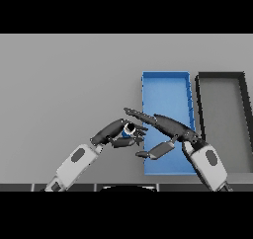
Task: Pick up the blue pipe and place it into the blue bin.
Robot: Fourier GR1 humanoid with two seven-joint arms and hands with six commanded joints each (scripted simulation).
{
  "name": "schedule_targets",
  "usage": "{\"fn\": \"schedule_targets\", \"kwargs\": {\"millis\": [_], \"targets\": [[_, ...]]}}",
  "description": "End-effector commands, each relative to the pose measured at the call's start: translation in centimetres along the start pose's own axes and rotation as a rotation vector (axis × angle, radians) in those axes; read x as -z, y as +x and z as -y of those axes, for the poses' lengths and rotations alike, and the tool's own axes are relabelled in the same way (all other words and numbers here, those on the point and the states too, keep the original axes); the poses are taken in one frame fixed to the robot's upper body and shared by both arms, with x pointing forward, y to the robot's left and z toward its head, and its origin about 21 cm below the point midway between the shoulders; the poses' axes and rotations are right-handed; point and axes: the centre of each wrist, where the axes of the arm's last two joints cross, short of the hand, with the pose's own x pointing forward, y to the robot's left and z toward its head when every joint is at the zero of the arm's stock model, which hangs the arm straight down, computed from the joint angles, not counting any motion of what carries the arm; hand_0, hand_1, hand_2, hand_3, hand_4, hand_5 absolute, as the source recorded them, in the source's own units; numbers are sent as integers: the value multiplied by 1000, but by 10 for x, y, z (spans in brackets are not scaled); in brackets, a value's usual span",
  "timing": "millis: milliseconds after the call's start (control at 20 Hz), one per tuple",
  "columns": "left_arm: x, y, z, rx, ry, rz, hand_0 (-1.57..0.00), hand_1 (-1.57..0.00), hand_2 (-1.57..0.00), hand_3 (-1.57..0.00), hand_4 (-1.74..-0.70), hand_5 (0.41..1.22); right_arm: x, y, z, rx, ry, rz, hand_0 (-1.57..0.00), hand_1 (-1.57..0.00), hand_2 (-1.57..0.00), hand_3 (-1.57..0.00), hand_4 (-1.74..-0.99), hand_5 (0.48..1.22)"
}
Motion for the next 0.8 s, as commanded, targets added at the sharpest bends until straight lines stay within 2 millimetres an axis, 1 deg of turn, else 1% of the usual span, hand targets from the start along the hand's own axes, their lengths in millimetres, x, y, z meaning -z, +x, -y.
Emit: {"fn": "schedule_targets", "kwargs": {"millis": [0,50,200,300,350,400,450,500,550,600,650,700,750], "targets": [[-2,0,-2,1,-3,18,-1571,-1571,-1571,-1452,-1729,1221,9,2,-2,-3,21,9,1,1,1,1,-1270,530],[-5,-4,-3,-2,-9,22,-1571,-1571,-1571,-1469,-1730,1221,18,1,-3,1,45,10,1,1,1,1,-1260,531],[1,-3,-7,-19,-14,2,-1571,-1571,-1571,-1504,-1730,1221,37,1,-2,-3,75,-10,1,1,1,1,-1233,528],[0,-2,-7,-24,-27,10,-1571,-1571,-1571,-1517,-1731,1221,48,-4,-5,4,94,-26,1,1,1,1,-1225,515],[-1,-3,-9,-26,-26,9,-1571,-1571,-1571,-1515,-1733,1221,50,-5,-6,8,94,-23,1,1,1,1,-1222,512],[2,1,-8,-23,-32,6,-1571,-1571,-1571,-1509,-1731,1221,54,-6,-3,9,102,-28,1,1,-9,1,-1223,512],[0,-1,-8,-26,-41,-2,-1571,-1571,-1571,-1501,-1727,1221,61,-4,0,9,118,-24,1,-1,-23,1,-1225,511],[-3,-3,-8,-31,-43,-8,-1571,-1571,-1571,-1450,-1723,1221,66,-5,-3,12,137,-17,1,-13,-42,1,-1231,512],[-2,-4,-6,-46,-55,-8,-1571,-1571,-1571,-1474,-1720,1221,71,-2,3,11,150,-18,-14,-36,-68,-11,-1241,516],[-2,-3,-9,-54,-54,4,-1571,-1567,-1571,-1395,-1717,1221,77,-4,0,13,163,-23,-54,-83,-115,-43,-1268,519],[-1,-1,-11,-14,-51,32,-1496,-1393,-1367,-1150,-1630,1221,83,-3,-1,8,178,-22,-138,-166,-193,-106,-1308,523],[2,3,-9,52,-53,-11,-1236,-1120,-1093,-920,-1613,1221,85,-4,-1,1,190,-31,-278,-313,-329,-228,-1352,528],[3,1,-7,115,-55,-57,-993,-895,-875,-736,-1587,1221,87,-3,-1,7,203,-25,-478,-500,-500,-375,-1390,538]]}}
